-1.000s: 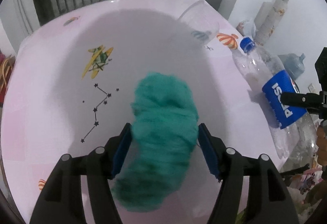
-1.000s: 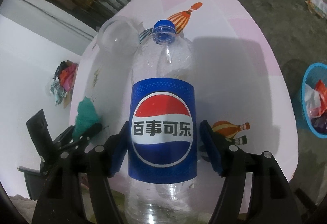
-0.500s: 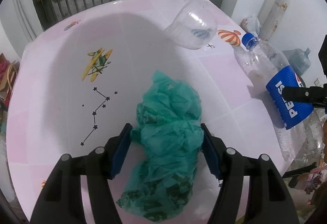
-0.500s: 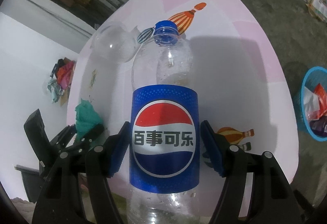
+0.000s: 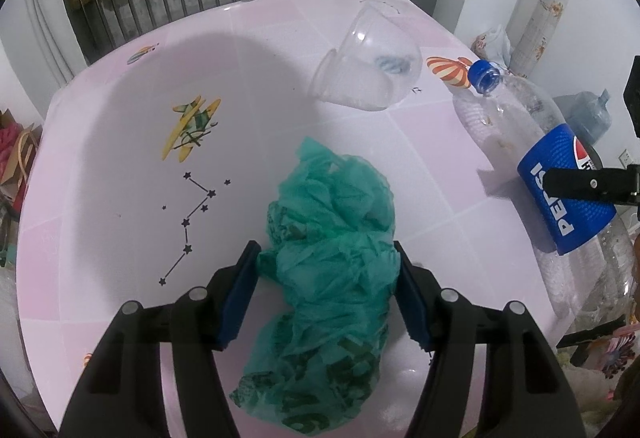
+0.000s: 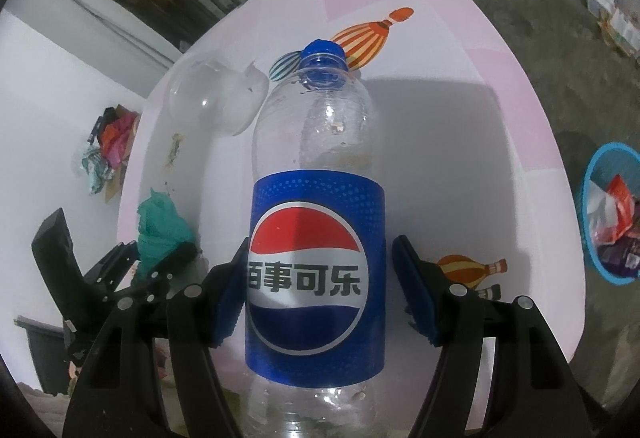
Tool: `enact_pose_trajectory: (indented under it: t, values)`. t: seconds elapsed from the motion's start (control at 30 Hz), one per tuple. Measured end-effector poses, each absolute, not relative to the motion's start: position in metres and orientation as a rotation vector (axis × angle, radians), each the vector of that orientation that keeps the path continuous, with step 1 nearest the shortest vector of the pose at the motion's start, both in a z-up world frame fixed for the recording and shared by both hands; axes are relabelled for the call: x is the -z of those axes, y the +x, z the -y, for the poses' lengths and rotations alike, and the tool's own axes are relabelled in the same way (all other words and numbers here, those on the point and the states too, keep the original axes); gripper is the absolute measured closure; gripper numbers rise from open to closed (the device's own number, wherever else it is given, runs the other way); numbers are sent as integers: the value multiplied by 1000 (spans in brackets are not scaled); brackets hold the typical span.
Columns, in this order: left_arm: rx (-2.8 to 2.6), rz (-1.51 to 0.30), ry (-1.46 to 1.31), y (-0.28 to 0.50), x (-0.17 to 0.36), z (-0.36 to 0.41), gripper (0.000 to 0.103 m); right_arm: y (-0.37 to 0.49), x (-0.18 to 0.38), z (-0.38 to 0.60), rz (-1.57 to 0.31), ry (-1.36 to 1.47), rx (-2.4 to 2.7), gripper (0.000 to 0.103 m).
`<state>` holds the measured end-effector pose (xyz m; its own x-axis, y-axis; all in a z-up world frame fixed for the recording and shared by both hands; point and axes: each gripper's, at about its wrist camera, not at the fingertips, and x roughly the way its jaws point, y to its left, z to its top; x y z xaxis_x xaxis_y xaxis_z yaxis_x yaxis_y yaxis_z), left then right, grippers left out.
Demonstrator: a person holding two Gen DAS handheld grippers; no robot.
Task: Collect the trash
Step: 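Lift the green bag with the left tool while the right tool holds the Pepsi bottle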
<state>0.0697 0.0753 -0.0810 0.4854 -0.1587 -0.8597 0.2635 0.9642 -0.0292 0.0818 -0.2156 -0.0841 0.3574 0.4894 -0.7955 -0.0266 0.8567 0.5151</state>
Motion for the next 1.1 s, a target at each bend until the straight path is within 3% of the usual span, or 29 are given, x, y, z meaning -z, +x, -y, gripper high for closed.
enact_pose_trajectory:
  t: [0.07,0.17,0.6,1.1]
  values:
    - [257,-1033,110,69,81,-75,42,81,84,213,-1164,442,-344,37]
    - [257,-1034,104,68,81,-76,43,80,83,211,-1163,429,-348,46]
    - [256,-984,92,59,65,-80,51,70,75,223,-1120,468,-357,47]
    - [267,-873,183,38,38,-55,52,41,58,253,-1013,546,-352,47]
